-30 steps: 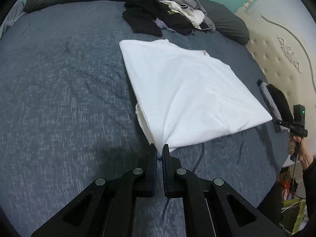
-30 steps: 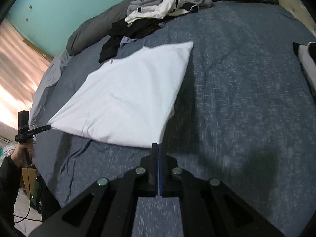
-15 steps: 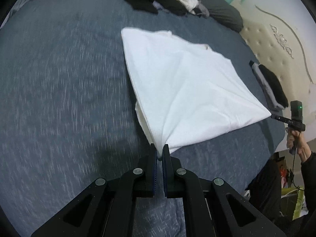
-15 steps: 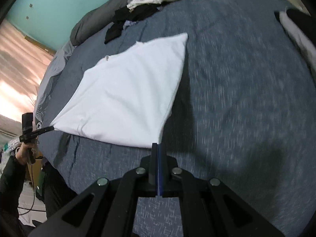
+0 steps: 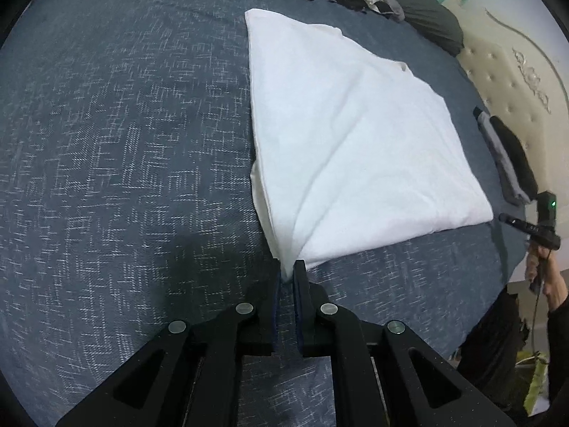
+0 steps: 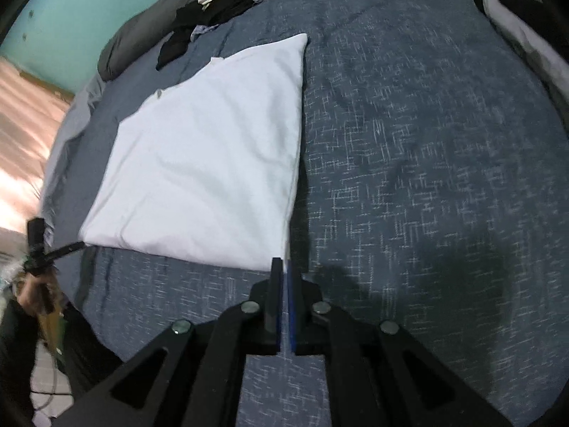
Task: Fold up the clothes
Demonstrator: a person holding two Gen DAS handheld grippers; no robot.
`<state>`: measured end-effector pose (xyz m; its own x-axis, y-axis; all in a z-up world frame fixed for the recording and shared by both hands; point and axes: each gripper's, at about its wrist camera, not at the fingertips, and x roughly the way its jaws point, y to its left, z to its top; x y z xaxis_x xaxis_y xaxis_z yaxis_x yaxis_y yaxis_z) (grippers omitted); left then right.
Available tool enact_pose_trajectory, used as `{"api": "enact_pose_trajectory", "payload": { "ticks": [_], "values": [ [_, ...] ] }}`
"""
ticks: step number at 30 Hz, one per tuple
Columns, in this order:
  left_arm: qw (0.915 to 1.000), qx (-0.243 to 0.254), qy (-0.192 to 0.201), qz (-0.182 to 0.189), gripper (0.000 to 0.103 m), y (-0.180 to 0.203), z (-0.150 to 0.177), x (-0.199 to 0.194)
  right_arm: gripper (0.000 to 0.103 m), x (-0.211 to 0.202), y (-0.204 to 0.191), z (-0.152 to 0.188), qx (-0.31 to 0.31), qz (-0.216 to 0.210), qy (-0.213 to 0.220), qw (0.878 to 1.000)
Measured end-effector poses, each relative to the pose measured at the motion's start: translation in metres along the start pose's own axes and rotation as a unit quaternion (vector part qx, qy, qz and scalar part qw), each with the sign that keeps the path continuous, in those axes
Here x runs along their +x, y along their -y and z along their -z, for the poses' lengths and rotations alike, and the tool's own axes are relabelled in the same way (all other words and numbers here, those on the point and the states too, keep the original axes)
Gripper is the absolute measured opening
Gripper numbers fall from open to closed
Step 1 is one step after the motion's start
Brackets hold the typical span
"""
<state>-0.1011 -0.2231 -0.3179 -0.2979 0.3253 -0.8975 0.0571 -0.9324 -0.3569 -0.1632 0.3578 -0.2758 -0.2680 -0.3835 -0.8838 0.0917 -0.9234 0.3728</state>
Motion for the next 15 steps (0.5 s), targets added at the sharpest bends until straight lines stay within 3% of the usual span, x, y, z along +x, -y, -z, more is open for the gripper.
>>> {"api": "enact_pose_trajectory", "payload": {
  "ticks": [1,2,3,10,12,13,15],
  "values": [
    [1.0000,0.000,0.000,0.000,0.017,0.001,0.001,-0.001,0.023,0.002,-0.002,0.000,-0.004,-0.004,-0.002,1.000],
    [1.0000,0.001,0.001,0.001,0.026,0.001,0.002,-0.001,0.042,0.004,-0.005,0.000,-0.009,-0.008,-0.005,1.000],
    [1.0000,0.001,0.001,0.002,0.033,0.001,0.002,0.000,0.051,0.008,-0.008,-0.001,-0.014,-0.006,-0.009,1.000],
    [0.9999,0.012,-0.007,-0.001,0.035,0.004,0.004,0.013,0.051,0.044,-0.020,-0.003,-0.042,0.024,-0.042,0.998],
    [0.9999,0.012,-0.010,-0.003,0.034,0.004,0.003,0.018,0.029,0.049,-0.023,-0.002,-0.053,0.031,-0.045,0.997],
    [0.9999,0.014,-0.009,-0.002,0.033,0.004,0.002,0.019,0.024,0.050,-0.024,-0.002,-0.056,0.032,-0.046,0.997],
    [0.9997,0.021,-0.009,-0.006,0.005,0.006,0.001,0.022,0.007,0.050,-0.025,-0.003,-0.060,0.029,-0.043,0.997]
  ]
}}
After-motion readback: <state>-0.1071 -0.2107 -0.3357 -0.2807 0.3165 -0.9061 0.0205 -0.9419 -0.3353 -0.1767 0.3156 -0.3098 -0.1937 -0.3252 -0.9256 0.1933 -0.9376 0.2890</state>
